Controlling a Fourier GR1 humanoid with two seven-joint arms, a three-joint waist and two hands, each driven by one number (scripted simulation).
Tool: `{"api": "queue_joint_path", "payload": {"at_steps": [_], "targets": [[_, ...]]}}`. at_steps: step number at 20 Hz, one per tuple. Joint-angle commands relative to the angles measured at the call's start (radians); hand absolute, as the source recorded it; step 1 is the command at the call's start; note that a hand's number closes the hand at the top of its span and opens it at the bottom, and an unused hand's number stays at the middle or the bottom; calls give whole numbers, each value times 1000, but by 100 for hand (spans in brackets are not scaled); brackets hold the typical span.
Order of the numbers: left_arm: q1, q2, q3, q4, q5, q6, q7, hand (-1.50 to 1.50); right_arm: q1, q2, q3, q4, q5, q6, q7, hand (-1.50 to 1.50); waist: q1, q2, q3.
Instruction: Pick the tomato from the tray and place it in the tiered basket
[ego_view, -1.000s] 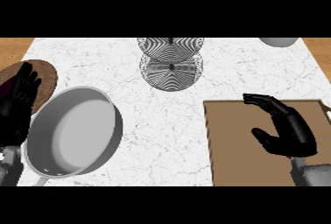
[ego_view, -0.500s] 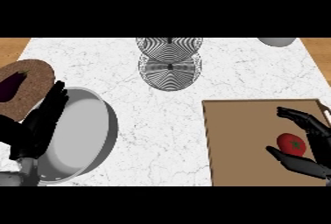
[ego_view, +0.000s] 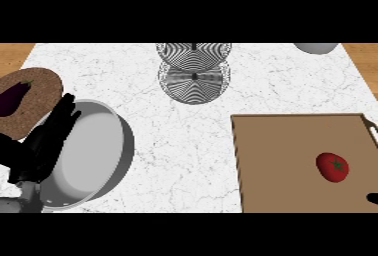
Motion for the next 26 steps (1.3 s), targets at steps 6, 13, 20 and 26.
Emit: {"api": "queue_joint_path", "payload": {"at_steps": [6,13,20,26], "targets": [[26,1,-9,-1,-2,-6,37,0,131,-297,79,-228,230,199,234,-150,10,6,-5],[26,-60,-31,-2,-48,-3,9,0,95,-140,132,-365,288,221,493,-150,29,9,-2],[-12,-68,1,-16,-50,-22,61,0,100,-1,210,-291,493,192,531,-150,23,9,-2],[-21,-65,41,10,-50,-76,69,0,-11,104,246,-102,610,169,459,-150,28,10,-2]]}}
